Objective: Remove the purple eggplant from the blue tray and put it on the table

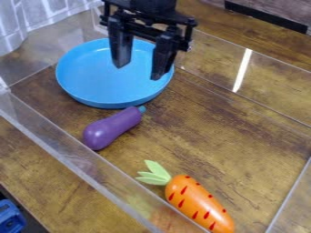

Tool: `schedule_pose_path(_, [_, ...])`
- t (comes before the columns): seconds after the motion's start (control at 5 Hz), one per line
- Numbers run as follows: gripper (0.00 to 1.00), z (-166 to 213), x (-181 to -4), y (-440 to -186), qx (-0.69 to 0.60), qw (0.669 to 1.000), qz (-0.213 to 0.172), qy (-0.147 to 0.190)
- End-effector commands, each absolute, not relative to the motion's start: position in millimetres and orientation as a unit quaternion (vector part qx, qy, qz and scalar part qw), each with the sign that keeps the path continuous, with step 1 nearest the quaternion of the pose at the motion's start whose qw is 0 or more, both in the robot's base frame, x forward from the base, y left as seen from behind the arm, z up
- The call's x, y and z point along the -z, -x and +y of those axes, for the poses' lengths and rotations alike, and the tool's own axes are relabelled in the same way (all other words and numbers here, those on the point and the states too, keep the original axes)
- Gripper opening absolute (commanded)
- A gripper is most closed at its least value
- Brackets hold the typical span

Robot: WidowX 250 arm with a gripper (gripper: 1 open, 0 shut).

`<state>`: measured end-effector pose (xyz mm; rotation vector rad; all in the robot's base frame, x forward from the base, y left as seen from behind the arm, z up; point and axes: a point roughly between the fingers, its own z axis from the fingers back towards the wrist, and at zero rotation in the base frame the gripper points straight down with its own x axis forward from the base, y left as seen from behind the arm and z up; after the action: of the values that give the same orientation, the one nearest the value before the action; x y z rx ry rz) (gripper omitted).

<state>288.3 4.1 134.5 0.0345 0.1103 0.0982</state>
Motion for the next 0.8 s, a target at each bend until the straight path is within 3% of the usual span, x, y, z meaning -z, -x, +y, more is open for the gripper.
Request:
schedule_pose_path(0.0, [1.00, -5, -154.3, -301, -0.024, 0.999, 0.017, -0.015])
schedule_pose_path(0.6, [1.00, 8, -138.0, -299, 0.036, 0.999, 0.036, -0.013])
